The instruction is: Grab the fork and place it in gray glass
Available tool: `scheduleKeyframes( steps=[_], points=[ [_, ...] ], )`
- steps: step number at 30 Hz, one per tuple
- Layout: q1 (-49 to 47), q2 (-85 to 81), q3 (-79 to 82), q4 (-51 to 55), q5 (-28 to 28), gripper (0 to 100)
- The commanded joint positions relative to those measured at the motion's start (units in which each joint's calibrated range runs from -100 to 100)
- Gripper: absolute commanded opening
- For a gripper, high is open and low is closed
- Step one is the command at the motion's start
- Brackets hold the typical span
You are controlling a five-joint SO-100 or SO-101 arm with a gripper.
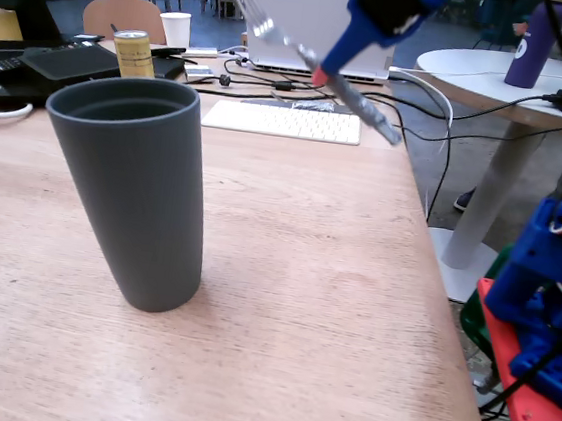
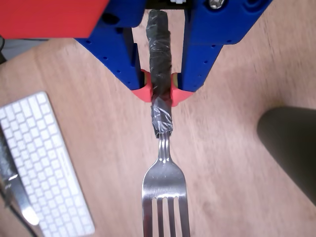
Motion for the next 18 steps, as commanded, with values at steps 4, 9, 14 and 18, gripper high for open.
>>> scheduleKeyframes(
  steps=[4,9,14,18],
  points=[
    [-15.6,1.83,-16.83,-1.03,-0.29,0],
    [-23.38,7.92,-25.14,-10.96,-0.34,0],
    [-25.75,8.26,-25.23,-23.77,-0.34,0],
    [-32.35,12.38,-25.14,-28.61,-1.22,0]
  ],
)
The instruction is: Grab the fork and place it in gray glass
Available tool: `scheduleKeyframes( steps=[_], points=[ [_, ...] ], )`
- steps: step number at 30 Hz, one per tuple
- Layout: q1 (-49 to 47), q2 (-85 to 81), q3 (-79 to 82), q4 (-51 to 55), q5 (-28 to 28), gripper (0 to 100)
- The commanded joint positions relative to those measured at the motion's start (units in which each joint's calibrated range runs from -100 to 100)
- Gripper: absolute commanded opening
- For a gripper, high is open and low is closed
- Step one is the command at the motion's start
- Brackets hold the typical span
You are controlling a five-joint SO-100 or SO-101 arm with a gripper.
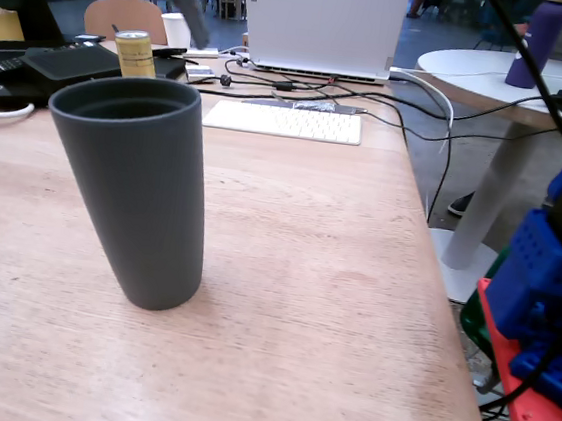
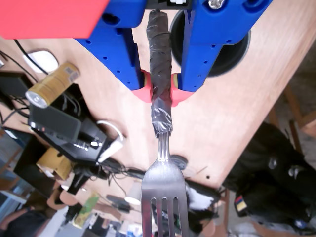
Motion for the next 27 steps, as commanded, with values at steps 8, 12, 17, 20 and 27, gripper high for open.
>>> scheduleKeyframes(
  steps=[8,12,17,20,27],
  points=[
    [-12.46,2.93,-3.04,-4.82,-4.1,0],
    [-11.45,6.02,-2.95,-14.35,-4.15,0],
    [-10.43,7.13,-1.91,-14.51,-4.05,0],
    [-10.43,7.56,1.2,-14.51,-3.96,0],
    [-11.95,7.04,6.49,-14.59,-4.1,0]
  ],
)
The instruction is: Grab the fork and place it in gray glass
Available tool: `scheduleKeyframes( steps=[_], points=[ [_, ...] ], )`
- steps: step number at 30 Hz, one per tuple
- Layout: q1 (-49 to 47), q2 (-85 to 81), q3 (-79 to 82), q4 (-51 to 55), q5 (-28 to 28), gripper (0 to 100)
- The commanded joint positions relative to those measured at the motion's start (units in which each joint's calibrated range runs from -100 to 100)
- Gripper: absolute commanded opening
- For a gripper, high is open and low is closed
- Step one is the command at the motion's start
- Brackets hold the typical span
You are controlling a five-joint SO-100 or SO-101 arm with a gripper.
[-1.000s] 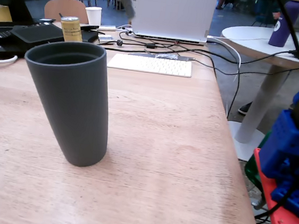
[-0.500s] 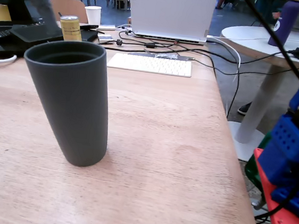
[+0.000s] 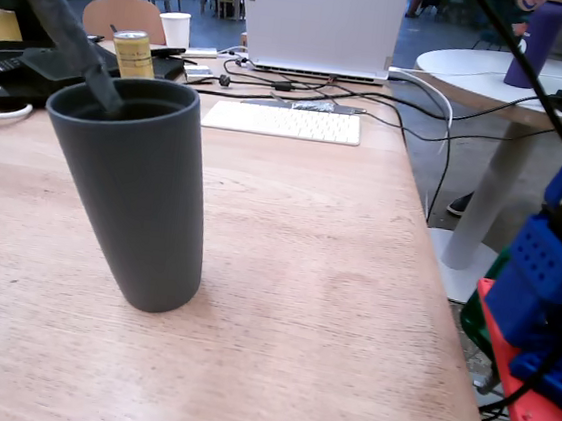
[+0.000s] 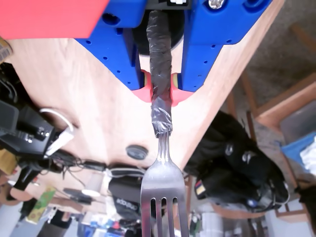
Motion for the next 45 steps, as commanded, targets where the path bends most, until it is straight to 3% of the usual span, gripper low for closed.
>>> scheduleKeyframes(
  steps=[1,6,20,25,35,40,45],
  points=[
    [-0.96,-1.6,3.68,-1.5,-0.1,0],
    [-0.79,-1.69,10.95,-9.96,-0.1,0],
    [0.56,-8.63,19.45,-10.21,0.59,0],
    [0.73,-8.63,19.45,-10.21,0.68,22],
    [0.9,-8.72,18.78,-10.21,0.63,23],
    [0.73,-18.15,20.77,-8.98,0.54,23],
    [0.73,-32.56,32.47,-8.57,0.49,23]
  ],
)
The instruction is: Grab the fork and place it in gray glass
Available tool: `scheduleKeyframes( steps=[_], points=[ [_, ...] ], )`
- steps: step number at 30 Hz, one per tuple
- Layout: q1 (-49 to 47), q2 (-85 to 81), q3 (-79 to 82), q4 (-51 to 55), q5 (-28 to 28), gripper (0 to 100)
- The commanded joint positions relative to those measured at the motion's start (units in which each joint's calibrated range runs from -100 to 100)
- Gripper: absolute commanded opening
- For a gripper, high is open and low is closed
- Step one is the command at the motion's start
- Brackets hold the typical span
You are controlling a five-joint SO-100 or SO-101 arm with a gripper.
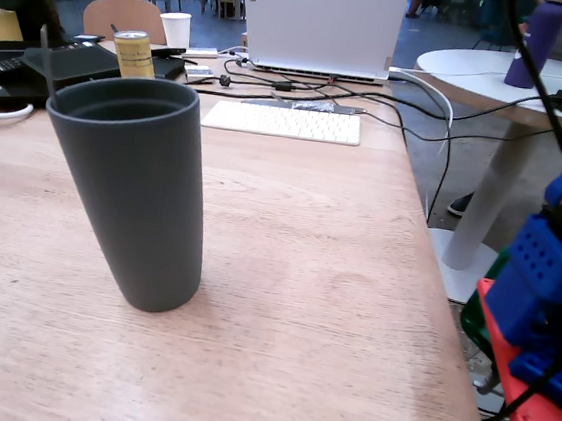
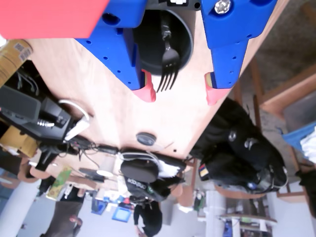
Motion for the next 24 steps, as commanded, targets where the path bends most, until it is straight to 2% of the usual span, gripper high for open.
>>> scheduleKeyframes(
  steps=[1,4,8,13,24],
  points=[
    [-0.12,-11.86,6.62,2.02,-0.44,23],
    [0.05,-25.07,15.02,13.6,-0.73,23],
    [5.13,-32.62,23.14,20.91,-0.83,22],
    [6.82,-43.17,36.63,21.73,-3.42,22],
    [11.73,-61.69,62.02,20.82,-4.1,22]
  ],
)
